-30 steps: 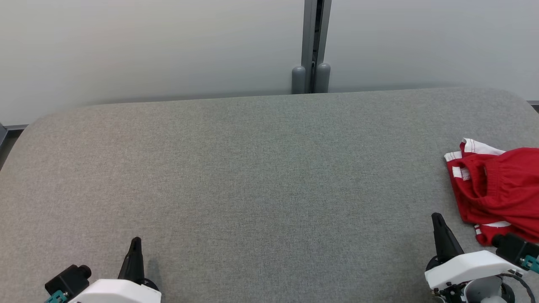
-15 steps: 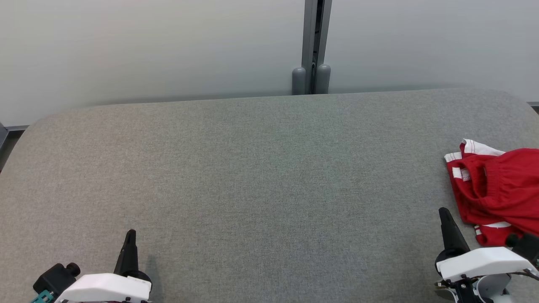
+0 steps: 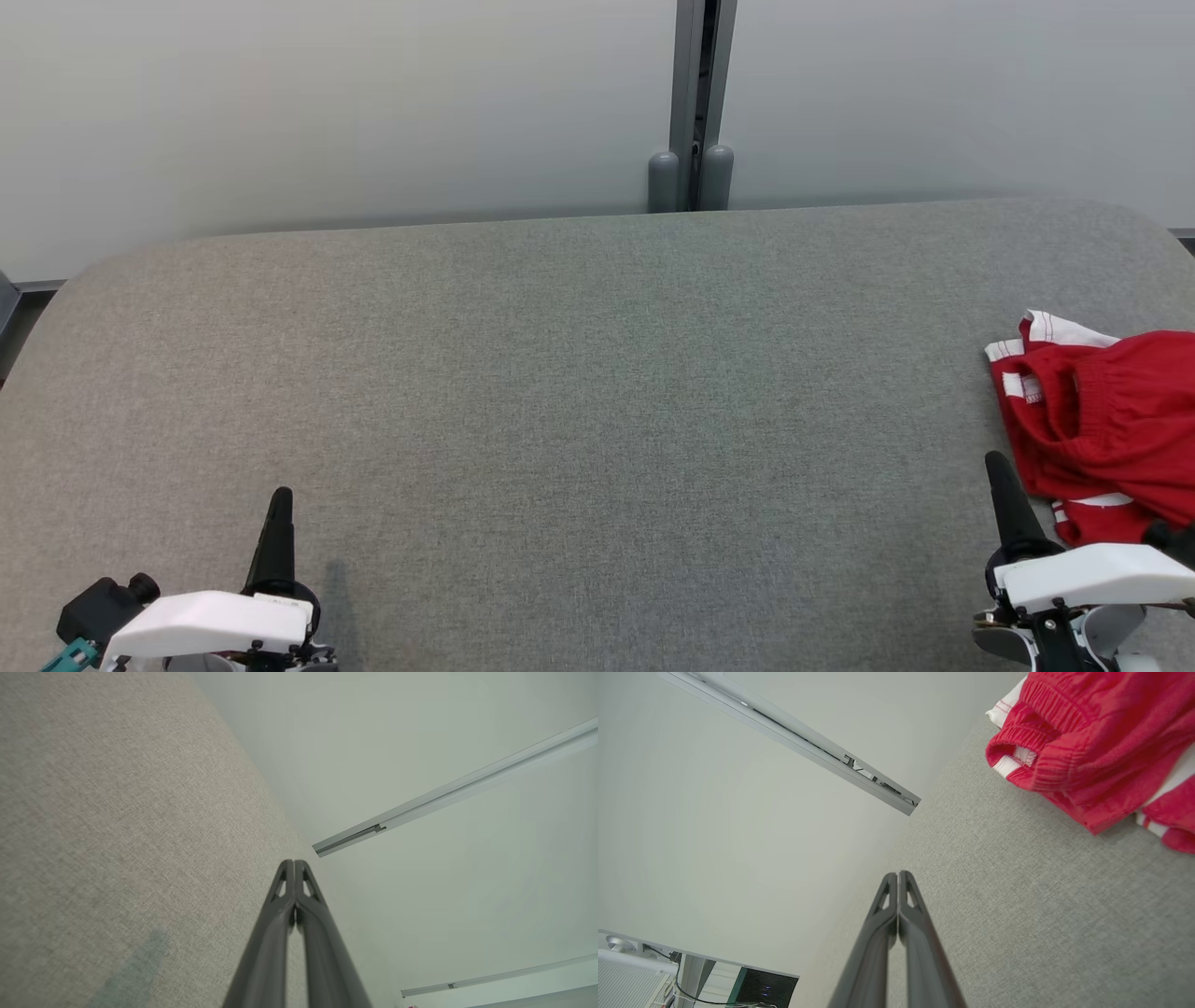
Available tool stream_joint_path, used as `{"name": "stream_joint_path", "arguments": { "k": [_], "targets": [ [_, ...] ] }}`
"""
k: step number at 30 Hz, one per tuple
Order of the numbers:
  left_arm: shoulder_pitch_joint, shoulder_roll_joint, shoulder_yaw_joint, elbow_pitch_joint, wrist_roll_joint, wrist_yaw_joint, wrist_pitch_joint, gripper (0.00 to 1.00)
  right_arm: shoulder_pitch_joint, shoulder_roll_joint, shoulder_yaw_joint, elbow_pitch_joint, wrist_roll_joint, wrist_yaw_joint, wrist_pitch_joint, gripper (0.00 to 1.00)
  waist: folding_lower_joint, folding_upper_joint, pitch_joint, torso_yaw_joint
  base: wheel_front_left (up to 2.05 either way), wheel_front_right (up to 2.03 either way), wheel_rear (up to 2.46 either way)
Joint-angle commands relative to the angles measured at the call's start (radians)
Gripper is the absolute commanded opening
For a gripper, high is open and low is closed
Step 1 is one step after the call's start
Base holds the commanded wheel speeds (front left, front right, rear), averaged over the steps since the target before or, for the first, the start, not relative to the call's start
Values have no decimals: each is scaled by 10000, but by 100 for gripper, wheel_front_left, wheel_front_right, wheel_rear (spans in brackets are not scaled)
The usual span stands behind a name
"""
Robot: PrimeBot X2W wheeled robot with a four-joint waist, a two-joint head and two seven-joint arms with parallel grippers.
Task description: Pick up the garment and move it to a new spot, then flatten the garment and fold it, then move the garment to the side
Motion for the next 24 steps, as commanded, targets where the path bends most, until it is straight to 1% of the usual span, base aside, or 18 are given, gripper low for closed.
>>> {"name": "stream_joint_path", "arguments": {
  "k": [1, 24],
  "targets": [
    [-243, 67, 86, -186, -298, -75, 72, 0, 9, -92, -58, -199, 349, 4, 99, 0, 0, 0, -4, 1, 0, 0, 0],
    [-379, 84, 344, -601, -2371, -255, 660, 0, 83, -120, -348, -662, 2657, 4, 678, 0, 0, 0, -62, 18, 0, 0, 0]
  ]
}}
